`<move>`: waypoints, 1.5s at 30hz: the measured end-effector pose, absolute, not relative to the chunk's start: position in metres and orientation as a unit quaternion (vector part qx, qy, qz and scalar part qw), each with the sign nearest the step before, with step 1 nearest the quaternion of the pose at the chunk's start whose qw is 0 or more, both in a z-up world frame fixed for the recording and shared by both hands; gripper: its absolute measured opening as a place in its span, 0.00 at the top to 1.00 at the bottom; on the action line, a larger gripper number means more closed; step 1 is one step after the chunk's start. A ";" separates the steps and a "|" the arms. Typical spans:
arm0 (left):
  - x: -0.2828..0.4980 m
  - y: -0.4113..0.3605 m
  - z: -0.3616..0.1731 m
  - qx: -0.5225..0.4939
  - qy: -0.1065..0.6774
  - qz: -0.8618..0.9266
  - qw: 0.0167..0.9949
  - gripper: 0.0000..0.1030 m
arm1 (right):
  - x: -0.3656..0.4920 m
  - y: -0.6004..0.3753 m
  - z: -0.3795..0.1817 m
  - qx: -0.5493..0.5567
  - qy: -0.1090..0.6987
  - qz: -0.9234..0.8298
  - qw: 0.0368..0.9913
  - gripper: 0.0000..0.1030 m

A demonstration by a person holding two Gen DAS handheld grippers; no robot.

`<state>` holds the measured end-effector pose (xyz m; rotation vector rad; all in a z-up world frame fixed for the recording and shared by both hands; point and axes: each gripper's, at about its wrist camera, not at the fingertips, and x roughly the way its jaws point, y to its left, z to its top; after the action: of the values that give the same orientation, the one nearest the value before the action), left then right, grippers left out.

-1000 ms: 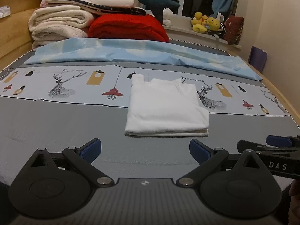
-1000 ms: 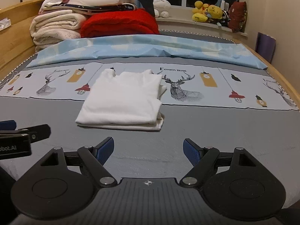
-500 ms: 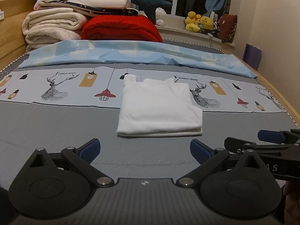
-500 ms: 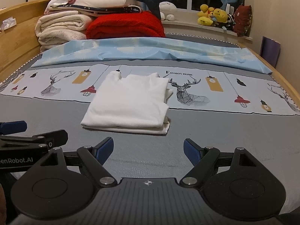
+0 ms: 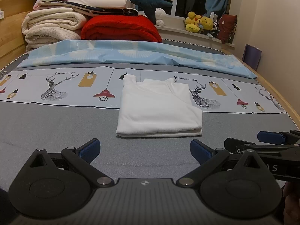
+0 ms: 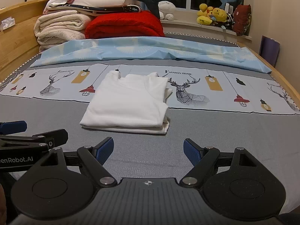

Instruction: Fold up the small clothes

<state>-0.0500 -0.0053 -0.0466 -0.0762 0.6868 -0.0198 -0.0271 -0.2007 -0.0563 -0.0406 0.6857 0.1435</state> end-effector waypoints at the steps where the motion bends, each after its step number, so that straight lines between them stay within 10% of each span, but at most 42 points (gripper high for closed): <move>1: -0.050 -0.005 -0.047 -0.037 0.336 -0.010 0.941 0.01 | -0.027 -0.201 -0.056 -0.020 0.336 0.070 0.939 0.20; 45: -0.047 -0.003 -0.049 -0.042 0.339 -0.020 0.940 0.01 | -0.027 -0.202 -0.058 -0.017 0.339 0.067 0.938 0.21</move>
<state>-0.0471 -0.0028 -0.0490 -0.0853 0.6916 -0.0409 -0.0270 -0.2023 -0.0584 -0.0337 0.6923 0.1370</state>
